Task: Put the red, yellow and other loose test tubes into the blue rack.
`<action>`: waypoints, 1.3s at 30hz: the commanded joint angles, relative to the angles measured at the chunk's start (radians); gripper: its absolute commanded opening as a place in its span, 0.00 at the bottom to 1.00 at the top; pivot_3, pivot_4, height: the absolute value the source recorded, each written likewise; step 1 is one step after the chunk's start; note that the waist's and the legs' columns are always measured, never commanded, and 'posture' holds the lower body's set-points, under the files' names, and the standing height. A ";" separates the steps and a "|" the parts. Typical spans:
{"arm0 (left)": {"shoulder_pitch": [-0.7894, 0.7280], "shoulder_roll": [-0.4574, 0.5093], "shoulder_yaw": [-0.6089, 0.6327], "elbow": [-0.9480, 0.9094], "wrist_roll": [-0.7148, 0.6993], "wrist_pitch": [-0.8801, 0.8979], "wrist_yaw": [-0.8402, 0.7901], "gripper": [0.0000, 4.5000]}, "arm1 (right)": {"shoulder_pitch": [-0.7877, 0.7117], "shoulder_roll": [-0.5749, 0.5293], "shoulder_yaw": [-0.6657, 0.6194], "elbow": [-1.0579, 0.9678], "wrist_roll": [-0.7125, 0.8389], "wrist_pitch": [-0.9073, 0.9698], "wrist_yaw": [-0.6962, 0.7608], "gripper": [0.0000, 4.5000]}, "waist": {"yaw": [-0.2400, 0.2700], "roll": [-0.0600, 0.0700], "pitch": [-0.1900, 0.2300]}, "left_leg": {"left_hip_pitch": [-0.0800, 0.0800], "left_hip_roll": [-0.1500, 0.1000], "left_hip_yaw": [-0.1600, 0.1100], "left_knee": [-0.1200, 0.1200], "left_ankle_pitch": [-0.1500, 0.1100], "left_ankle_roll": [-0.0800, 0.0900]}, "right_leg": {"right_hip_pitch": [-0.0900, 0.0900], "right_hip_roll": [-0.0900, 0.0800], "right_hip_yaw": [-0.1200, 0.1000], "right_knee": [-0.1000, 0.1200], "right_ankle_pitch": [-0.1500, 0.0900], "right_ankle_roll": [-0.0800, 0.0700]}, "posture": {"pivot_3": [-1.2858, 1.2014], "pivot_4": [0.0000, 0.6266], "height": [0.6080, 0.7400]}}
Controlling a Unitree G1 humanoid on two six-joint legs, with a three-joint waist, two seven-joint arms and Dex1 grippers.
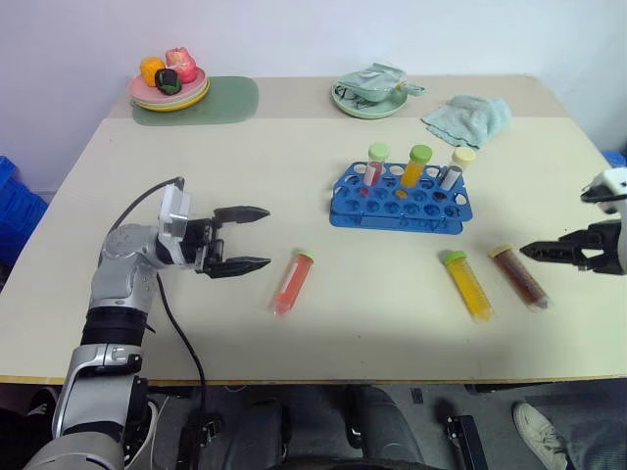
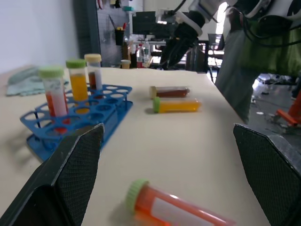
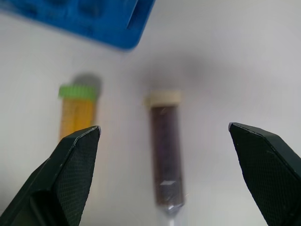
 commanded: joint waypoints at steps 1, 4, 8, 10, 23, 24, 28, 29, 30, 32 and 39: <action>0.017 0.008 0.012 -0.061 -0.014 -0.006 -0.001 0.99 | 0.011 -0.017 0.021 -0.015 0.007 0.015 0.021 1.00 | 0.000 0.000 0.000 | 0.000 0.000 0.000 0.000 0.000 0.000 | 0.000 0.000 0.000 0.000 0.000 0.000 | 0.52 0.24 1.00; 0.040 0.017 0.022 -0.094 -0.022 0.011 0.014 0.99 | -0.020 -0.010 0.079 0.004 -0.014 -0.004 0.020 1.00 | -0.003 0.000 0.000 | 0.000 0.000 0.000 0.000 0.000 0.000 | 0.000 0.000 0.000 0.000 0.000 0.000 | 0.52 0.24 1.00; 0.070 0.028 0.027 -0.152 -0.031 0.038 0.042 0.99 | -0.077 -0.011 0.172 0.042 -0.065 -0.071 0.034 1.00 | -0.005 0.000 0.000 | 0.001 0.000 0.000 0.000 0.000 0.000 | 0.000 0.001 0.000 0.000 0.000 0.000 | 0.52 0.24 1.00; 0.084 0.030 0.026 -0.199 -0.040 0.064 0.071 0.99 | -0.118 -0.003 0.221 0.078 -0.095 -0.084 0.033 1.00 | -0.005 0.000 0.000 | 0.001 0.000 0.000 0.000 0.000 0.000 | -0.001 0.000 0.000 0.000 0.000 0.000 | 0.52 0.24 1.00; 0.120 0.055 0.027 -0.349 -0.070 0.158 0.170 0.99 | -0.280 0.063 0.397 0.232 -0.191 -0.080 0.095 1.00 | -0.002 0.000 0.000 | 0.000 0.000 0.000 0.000 0.000 0.000 | -0.001 0.000 0.001 0.000 0.000 0.000 | 0.52 0.24 1.00; 0.121 0.057 0.029 -0.353 -0.072 0.161 0.172 0.99 | -0.279 0.061 0.405 0.236 -0.198 -0.088 0.101 1.00 | -0.002 0.000 0.000 | 0.000 0.000 0.000 0.000 0.000 0.000 | -0.001 0.000 0.001 0.000 0.000 0.000 | 0.52 0.24 1.00; 0.132 0.066 0.032 -0.369 -0.080 0.169 0.179 0.99 | -0.277 0.062 0.423 0.234 -0.215 -0.069 0.108 1.00 | -0.003 0.000 0.000 | 0.000 0.000 0.000 0.000 0.000 0.000 | -0.001 0.000 0.001 0.000 0.000 0.000 | 0.52 0.24 1.00; 0.133 0.066 0.032 -0.373 -0.082 0.171 0.182 0.99 | -0.278 0.065 0.423 0.229 -0.213 -0.060 0.108 1.00 | -0.003 0.000 0.000 | 0.000 0.000 0.000 0.000 0.000 0.000 | -0.001 0.000 0.001 0.000 0.000 0.000 | 0.52 0.24 1.00; 0.134 0.066 0.030 -0.377 -0.083 0.172 0.185 0.99 | -0.277 0.067 0.424 0.219 -0.212 -0.056 0.110 1.00 | -0.003 0.000 0.000 | 0.000 0.000 0.000 0.000 0.000 0.000 | -0.001 0.000 0.001 0.000 0.000 0.000 | 0.52 0.24 1.00; 0.134 0.066 0.029 -0.385 -0.086 0.177 0.192 0.99 | -0.276 0.072 0.420 0.209 -0.207 -0.049 0.109 1.00 | -0.003 0.000 0.000 | 0.000 0.000 0.000 0.000 0.000 0.000 | -0.001 0.000 0.001 0.000 0.000 0.000 | 0.52 0.24 1.00; 0.132 0.067 0.025 -0.400 -0.089 0.186 0.210 1.00 | -0.260 0.079 0.409 0.202 -0.216 -0.056 0.101 0.94 | -0.002 0.000 0.000 | 0.000 0.000 0.000 0.000 0.000 0.000 | -0.001 0.000 0.001 0.000 0.000 0.000 | 0.52 0.24 1.00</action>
